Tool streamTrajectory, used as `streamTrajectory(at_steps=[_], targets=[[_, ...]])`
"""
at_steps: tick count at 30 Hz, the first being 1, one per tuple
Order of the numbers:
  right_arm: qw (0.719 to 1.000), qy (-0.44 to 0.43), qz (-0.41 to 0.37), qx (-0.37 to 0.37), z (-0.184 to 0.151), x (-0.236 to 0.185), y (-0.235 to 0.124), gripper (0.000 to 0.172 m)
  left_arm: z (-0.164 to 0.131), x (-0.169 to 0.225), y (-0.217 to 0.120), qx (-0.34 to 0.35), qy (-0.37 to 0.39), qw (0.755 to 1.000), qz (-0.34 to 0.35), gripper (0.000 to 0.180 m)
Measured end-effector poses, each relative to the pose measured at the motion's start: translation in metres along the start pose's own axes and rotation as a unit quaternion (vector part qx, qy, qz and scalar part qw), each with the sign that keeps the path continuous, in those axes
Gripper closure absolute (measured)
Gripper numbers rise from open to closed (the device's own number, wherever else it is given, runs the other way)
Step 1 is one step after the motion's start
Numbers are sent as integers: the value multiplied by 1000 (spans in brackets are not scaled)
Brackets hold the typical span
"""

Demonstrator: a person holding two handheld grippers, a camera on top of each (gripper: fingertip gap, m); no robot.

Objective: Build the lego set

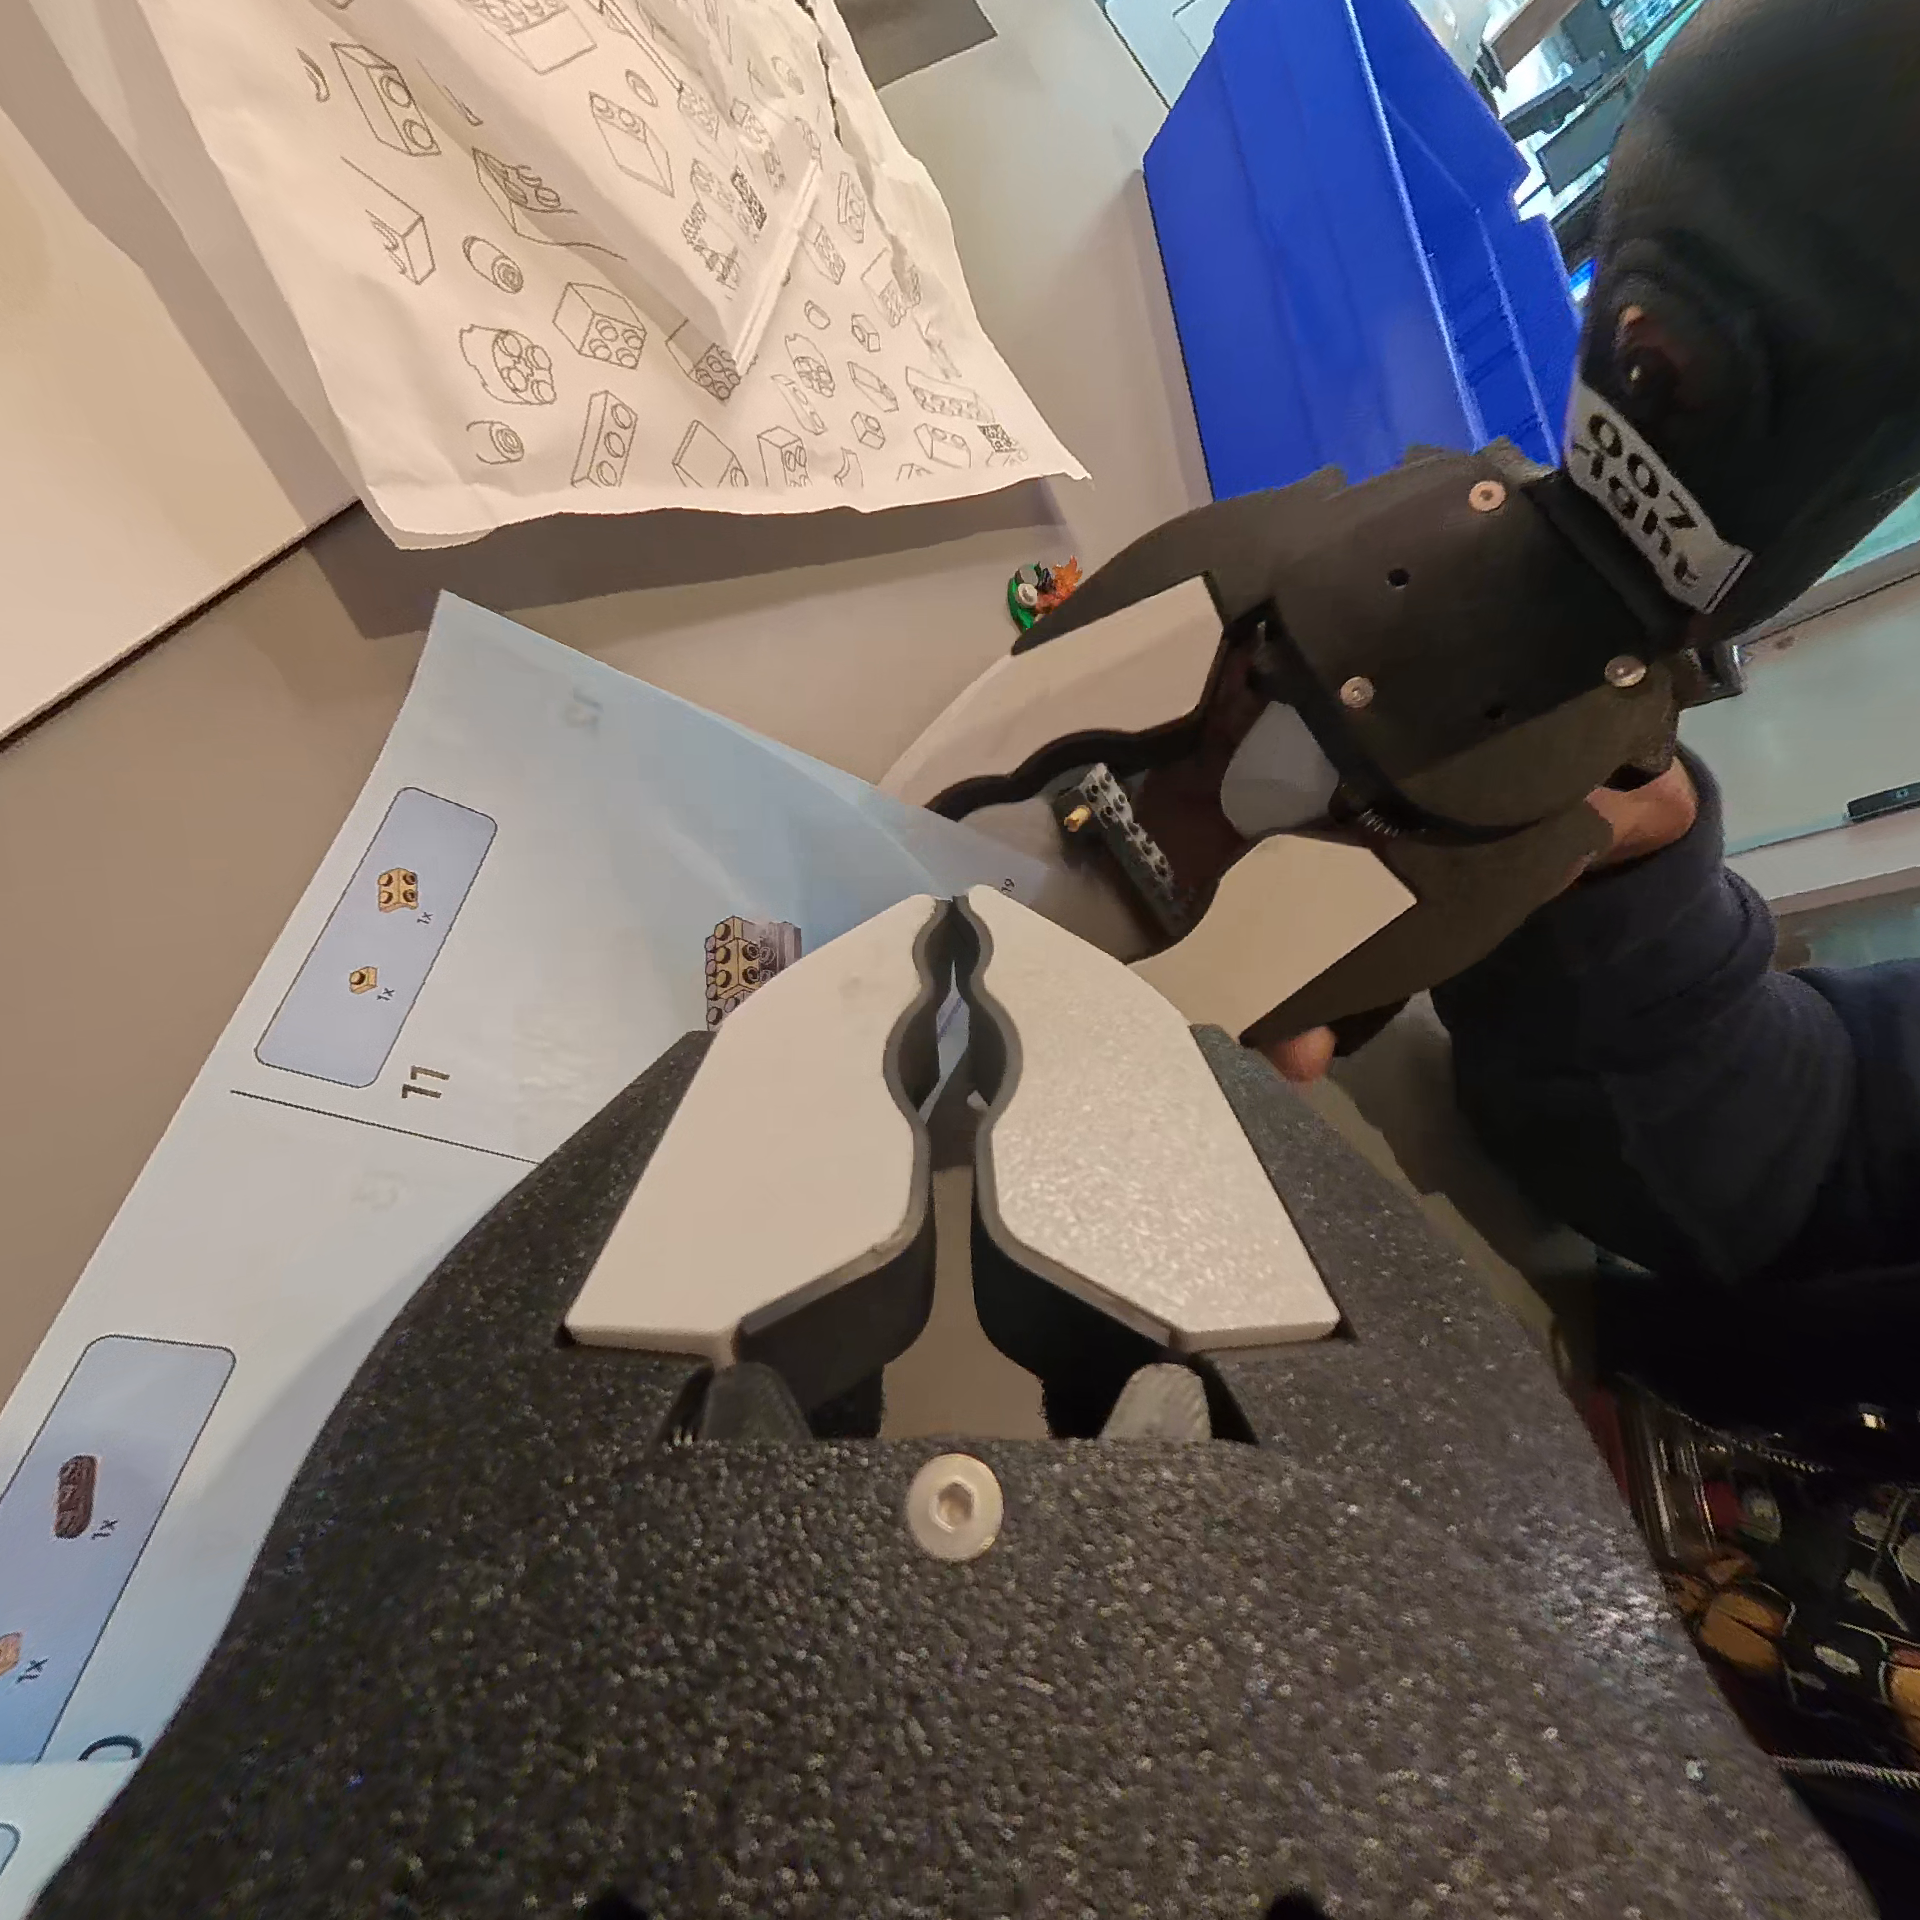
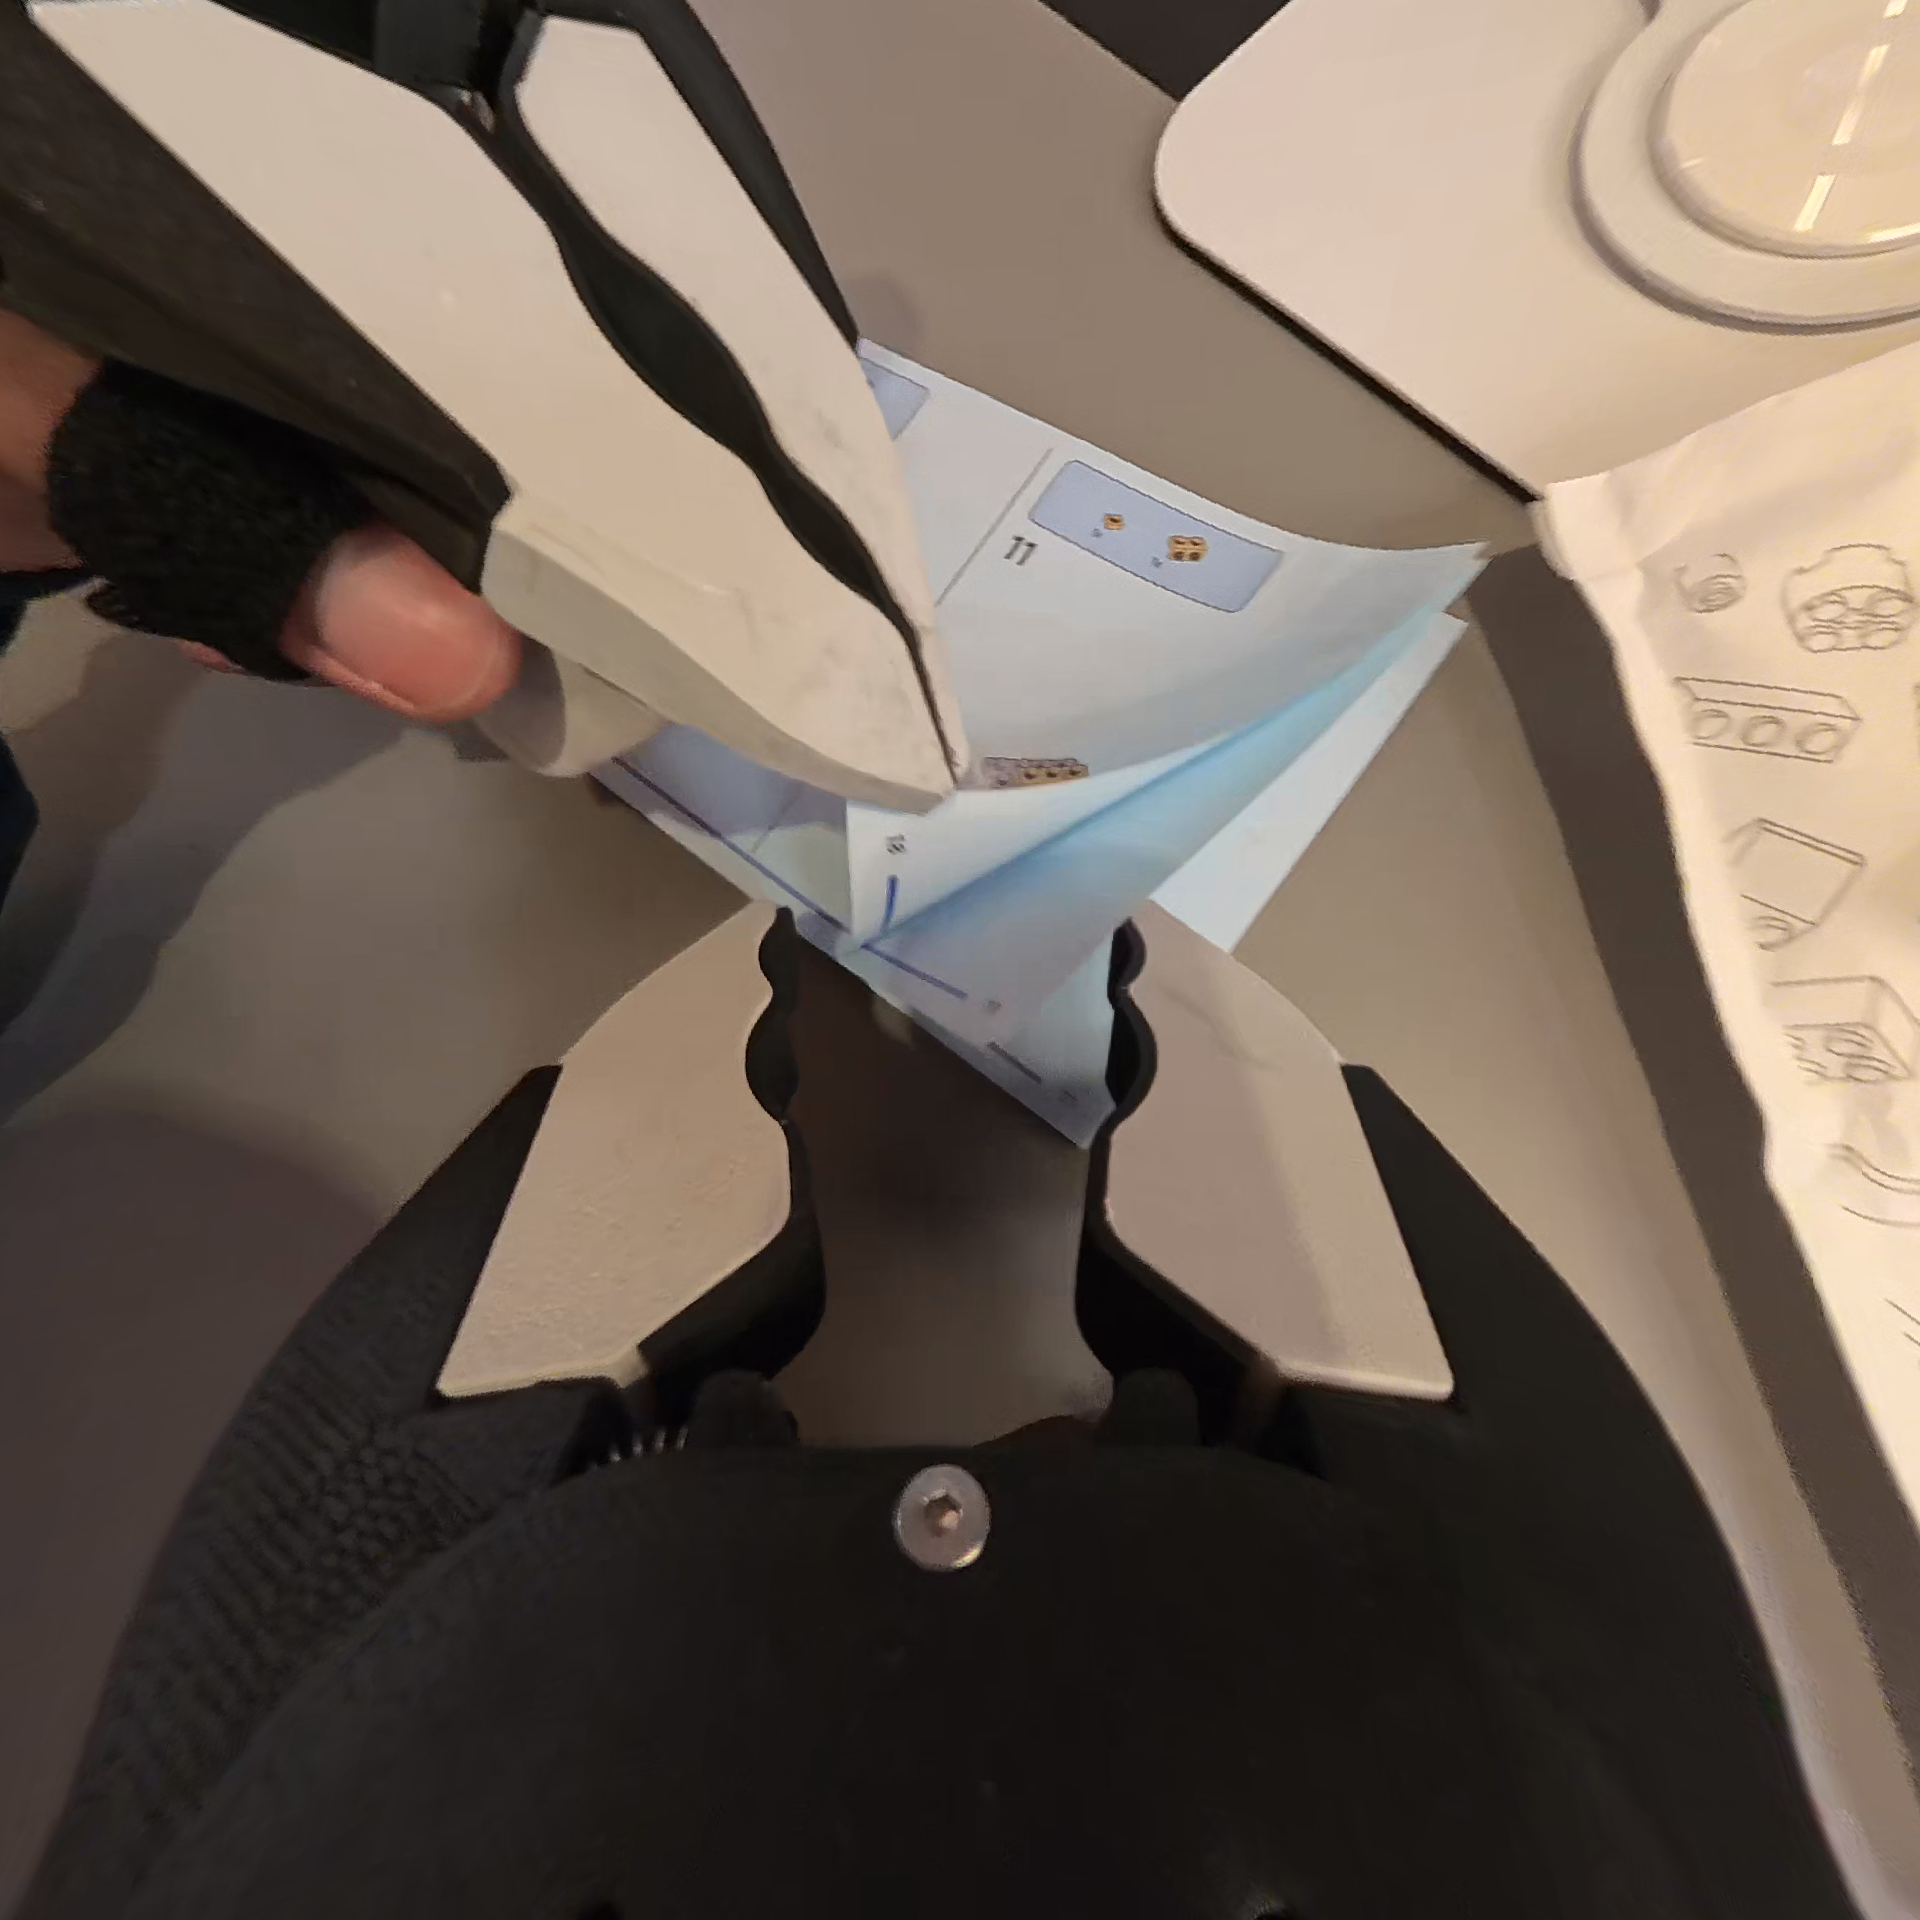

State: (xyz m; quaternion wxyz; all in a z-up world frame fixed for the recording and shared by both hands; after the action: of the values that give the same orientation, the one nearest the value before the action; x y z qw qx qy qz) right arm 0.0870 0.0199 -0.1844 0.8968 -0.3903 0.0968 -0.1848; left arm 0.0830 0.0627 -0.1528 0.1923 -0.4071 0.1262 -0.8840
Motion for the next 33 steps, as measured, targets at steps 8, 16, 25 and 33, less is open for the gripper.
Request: streamTrajectory(at_steps=[8, 16, 25, 33], targets=[[999, 5, 14, 33, 10, 0, -15, 105, 3, -2, -1, 13, -3, 1000, 8, 180], [998, 52, 36, -6, 2, -10, 1, 117, 9, 5, 2, 18, 0, 1000, 3, 171], [999, 41, 6, -8, -4, -13, 1, 129, 23, 22, -20, 59, 25, 998, -17, 169], [995, 98, -28, 8, -2, -12, 1, 144, 30, 23, -35, 95, 25, 995, -28, 170]])
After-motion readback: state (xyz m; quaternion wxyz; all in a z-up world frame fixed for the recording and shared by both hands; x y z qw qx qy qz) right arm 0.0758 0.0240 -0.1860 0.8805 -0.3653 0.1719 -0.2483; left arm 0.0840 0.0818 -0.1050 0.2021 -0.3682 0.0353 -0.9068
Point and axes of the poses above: each gripper's, where its closed fingertips meet, y out along the fingers, z out of its top, x = y × z across the jaws, the point moved 3 cm from there along -y, back along the fingers, and after that the axes turned 14 degrees about -z, right-handed, at the moved point
